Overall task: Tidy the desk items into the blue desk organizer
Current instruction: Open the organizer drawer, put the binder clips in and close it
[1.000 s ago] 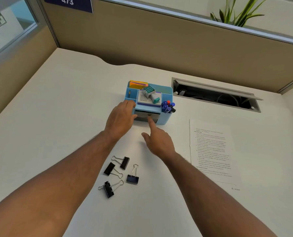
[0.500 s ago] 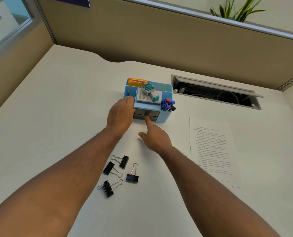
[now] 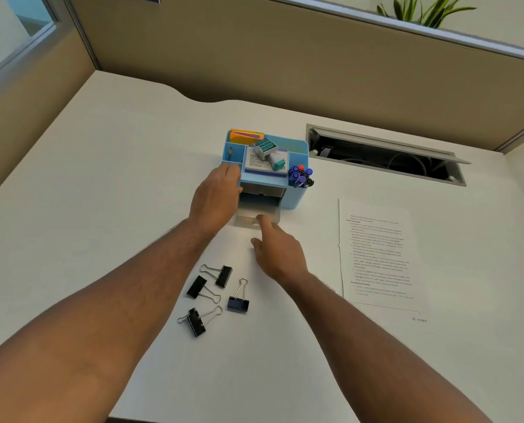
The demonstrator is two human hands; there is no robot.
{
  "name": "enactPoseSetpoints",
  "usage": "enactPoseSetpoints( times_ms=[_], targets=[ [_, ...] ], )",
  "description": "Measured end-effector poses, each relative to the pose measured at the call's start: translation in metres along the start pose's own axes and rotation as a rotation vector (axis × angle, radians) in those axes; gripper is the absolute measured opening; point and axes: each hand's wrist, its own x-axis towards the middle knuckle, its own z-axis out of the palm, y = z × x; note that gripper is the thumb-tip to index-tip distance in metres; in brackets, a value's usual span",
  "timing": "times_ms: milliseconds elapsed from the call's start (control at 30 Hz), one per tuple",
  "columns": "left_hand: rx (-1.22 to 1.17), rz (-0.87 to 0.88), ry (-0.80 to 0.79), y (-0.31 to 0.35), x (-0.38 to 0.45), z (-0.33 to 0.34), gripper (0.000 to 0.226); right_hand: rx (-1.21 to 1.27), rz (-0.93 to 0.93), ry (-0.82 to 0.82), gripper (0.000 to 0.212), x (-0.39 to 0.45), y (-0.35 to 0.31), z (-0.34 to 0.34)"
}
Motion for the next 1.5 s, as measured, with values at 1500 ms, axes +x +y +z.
enactPoseSetpoints(
  times_ms=[1500],
  targets=[
    [-0.297,0.061,-0.11,0.011,-0.068,-0.007,0.046,0.02,-0.201,0.264,0.023,-0.022,0.015,-0.018]
  ],
)
